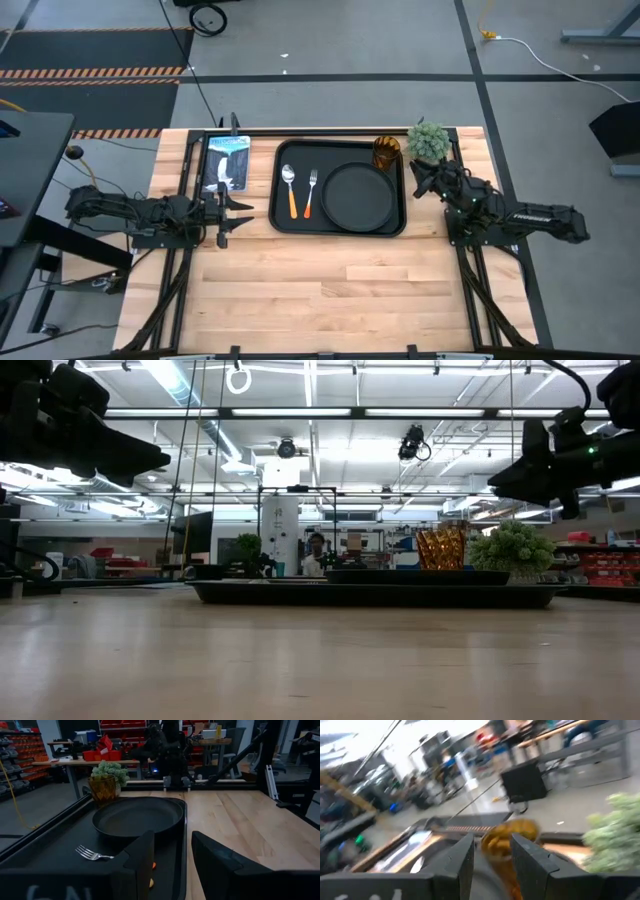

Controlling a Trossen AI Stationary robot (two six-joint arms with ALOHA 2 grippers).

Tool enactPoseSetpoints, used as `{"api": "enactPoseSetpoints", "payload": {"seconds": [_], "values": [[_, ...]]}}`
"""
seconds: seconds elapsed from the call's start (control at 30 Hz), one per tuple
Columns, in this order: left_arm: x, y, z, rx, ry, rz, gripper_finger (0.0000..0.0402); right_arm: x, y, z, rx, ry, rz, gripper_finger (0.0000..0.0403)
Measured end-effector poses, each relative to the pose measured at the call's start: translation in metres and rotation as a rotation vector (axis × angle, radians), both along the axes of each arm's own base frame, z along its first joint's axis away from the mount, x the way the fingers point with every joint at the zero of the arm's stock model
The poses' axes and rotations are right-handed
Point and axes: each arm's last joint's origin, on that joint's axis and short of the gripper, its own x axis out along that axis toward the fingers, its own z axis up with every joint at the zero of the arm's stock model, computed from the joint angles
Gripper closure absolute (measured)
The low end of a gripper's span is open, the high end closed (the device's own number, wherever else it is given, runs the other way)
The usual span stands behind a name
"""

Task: Pick and place plate/cup/fork/spoon on tray
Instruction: Return to Home Position

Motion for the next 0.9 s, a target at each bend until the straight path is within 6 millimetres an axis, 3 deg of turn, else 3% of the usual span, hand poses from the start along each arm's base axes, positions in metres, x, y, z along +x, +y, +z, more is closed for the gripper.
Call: {"api": "enactPoseSetpoints", "payload": {"seconds": [0.17, 0.9], "values": [[0.0, 0.0, 0.0, 0.0, -0.001, 0.0, 0.026, -0.0034, -0.0033, 0.0038, -0.023, -0.022, -0.126, 0.0271], [0.0, 0.0, -0.0001, 0.0, 0.0, 0.0, 0.026, -0.0035, -0.0034, 0.0038, -0.045, 0.007, -0.13, 0.0271]]}}
